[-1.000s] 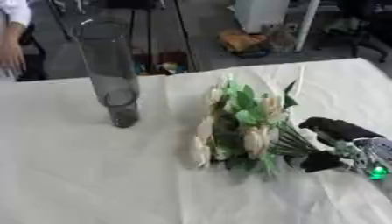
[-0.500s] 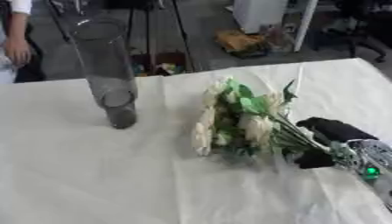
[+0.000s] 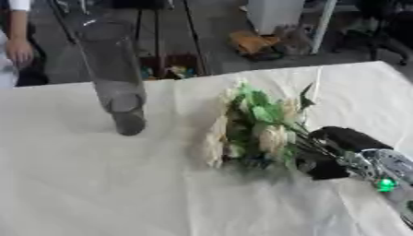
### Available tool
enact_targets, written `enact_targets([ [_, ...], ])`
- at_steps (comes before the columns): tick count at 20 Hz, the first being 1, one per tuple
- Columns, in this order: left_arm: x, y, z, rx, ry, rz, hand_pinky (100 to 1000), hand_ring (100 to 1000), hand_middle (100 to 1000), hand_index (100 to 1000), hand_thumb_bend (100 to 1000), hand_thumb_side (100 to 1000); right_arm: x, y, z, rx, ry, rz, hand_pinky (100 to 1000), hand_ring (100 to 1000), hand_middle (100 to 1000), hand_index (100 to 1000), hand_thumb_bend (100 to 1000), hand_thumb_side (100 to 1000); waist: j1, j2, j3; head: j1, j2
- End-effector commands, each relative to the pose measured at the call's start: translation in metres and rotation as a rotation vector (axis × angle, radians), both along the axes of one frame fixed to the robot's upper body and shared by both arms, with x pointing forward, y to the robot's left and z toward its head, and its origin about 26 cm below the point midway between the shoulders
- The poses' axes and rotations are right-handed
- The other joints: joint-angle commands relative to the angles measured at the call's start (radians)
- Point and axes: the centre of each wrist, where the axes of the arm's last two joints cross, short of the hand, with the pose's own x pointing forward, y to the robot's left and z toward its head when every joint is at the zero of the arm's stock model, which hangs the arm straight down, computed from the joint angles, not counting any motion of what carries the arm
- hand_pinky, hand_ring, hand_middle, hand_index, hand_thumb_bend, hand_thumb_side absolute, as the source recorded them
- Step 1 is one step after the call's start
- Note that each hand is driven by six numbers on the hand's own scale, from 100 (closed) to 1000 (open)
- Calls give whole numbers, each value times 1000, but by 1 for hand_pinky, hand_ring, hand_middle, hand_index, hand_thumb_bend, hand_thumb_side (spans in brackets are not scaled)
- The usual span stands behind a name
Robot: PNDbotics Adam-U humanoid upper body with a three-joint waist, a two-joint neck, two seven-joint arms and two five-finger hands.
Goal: Arrange flowers into the vase.
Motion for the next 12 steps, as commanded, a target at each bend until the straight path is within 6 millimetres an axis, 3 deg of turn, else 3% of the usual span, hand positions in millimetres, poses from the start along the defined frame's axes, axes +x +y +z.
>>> enact_targets([
  [1,-3,-2,9,11,-31,-10,812,945,908,951,100,1000,1,-3,12,-5,-28,-3,740,826,789,896,173,649,-4,-16,2,-4,-10],
  [9,-3,-2,10,12,-30,-9,812,944,904,951,100,1000,5,-2,10,-1,-42,-13,565,598,585,813,112,585,-5,-17,6,-10,-16],
  [12,-3,-2,10,12,-28,-9,812,944,900,949,100,1000,6,-2,8,4,-40,-18,523,540,559,793,100,534,-6,-16,7,-11,-18],
])
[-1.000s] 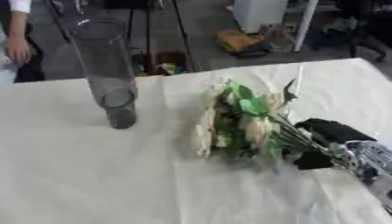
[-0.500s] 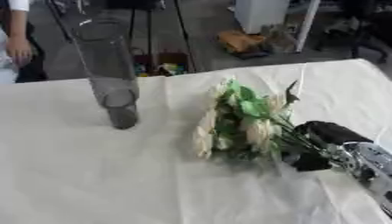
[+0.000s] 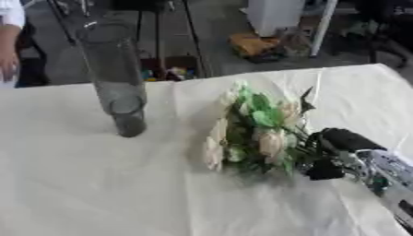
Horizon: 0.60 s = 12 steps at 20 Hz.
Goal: Arrange flowers into the vase.
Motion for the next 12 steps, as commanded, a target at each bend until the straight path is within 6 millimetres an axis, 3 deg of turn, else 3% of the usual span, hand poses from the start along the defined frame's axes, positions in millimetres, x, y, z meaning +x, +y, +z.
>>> enact_targets([
  [1,-4,-1,8,10,-28,-4,812,944,899,949,100,1000,1,-4,9,-11,-24,-13,501,522,549,783,100,524,-2,-17,1,-3,-16],
  [12,-3,-1,8,9,-24,-2,811,942,890,948,100,1000,8,-5,6,10,-37,-35,360,408,420,608,100,468,-2,-15,5,-11,-19],
])
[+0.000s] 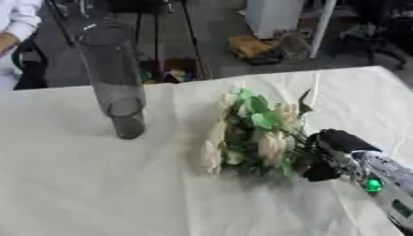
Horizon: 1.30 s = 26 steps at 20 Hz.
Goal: Arrange flowers into the vase.
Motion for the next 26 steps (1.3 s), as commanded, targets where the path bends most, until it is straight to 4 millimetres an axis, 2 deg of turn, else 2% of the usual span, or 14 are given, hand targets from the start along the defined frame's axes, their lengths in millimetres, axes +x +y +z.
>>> enact_targets([
  [1,-4,-1,9,9,-30,-1,810,942,888,948,100,1000,1,-5,6,-4,-15,-16,343,394,402,582,100,459,-2,-15,2,-3,-11],
  [5,-4,-1,9,8,-29,-2,810,941,884,948,100,1000,3,-5,4,9,-19,-23,310,368,361,526,100,435,-2,-14,4,-5,-11],
  [11,-4,-1,9,7,-30,-3,809,941,879,944,100,1000,6,-5,2,35,-34,-33,252,293,296,367,100,461,-1,-12,7,-9,-12],
  [14,-4,-1,9,8,-31,-3,809,941,879,944,100,1000,7,-5,1,41,-37,-35,252,293,296,367,100,461,-1,-12,7,-9,-13],
  [15,-4,-1,8,7,-30,-3,807,939,873,943,100,1000,7,-5,2,46,-40,-38,216,250,254,246,100,444,-1,-12,7,-9,-13],
  [18,-3,-1,8,4,-30,-4,806,938,870,941,100,1000,8,-5,2,68,-57,-48,206,243,237,203,100,497,-2,-12,7,-11,-16],
  [21,-3,-1,8,5,-29,-4,804,936,865,938,100,1000,8,-3,1,90,-60,-42,204,232,233,209,100,481,-1,-11,8,-10,-17],
  [22,-3,-1,8,5,-29,-4,804,936,863,932,100,1000,8,-3,0,99,-56,-37,203,239,219,220,100,456,-1,-11,8,-10,-17],
  [25,-4,-1,9,5,-30,-3,803,936,859,927,100,1000,6,-2,2,130,-39,-20,183,223,172,235,100,460,-1,-11,8,-8,-15],
  [26,-4,-1,9,5,-30,-3,802,935,856,923,100,1000,5,-1,3,142,-32,-14,155,192,161,240,100,412,-1,-12,7,-8,-15],
])
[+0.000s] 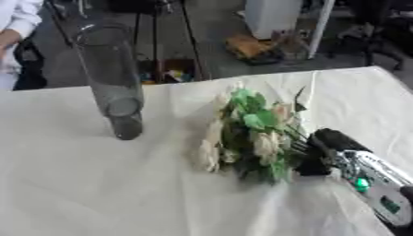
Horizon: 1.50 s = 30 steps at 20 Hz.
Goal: Arrange flowers into the vase.
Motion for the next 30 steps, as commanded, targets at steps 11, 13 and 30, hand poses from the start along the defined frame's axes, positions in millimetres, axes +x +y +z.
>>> enact_targets([
  [11,-4,0,11,14,-34,-1,800,933,842,914,100,1000,-7,4,23,97,-20,25,100,100,100,228,100,338,1,-19,0,2,-11],
  [13,-4,0,11,14,-34,0,801,933,842,913,100,1000,-8,6,27,112,-37,28,100,100,100,225,100,313,2,-20,0,2,-11],
  [30,-4,0,11,17,-33,4,801,933,837,911,100,1000,-21,25,74,255,-285,35,100,100,100,158,100,250,2,-25,-12,19,1],
])
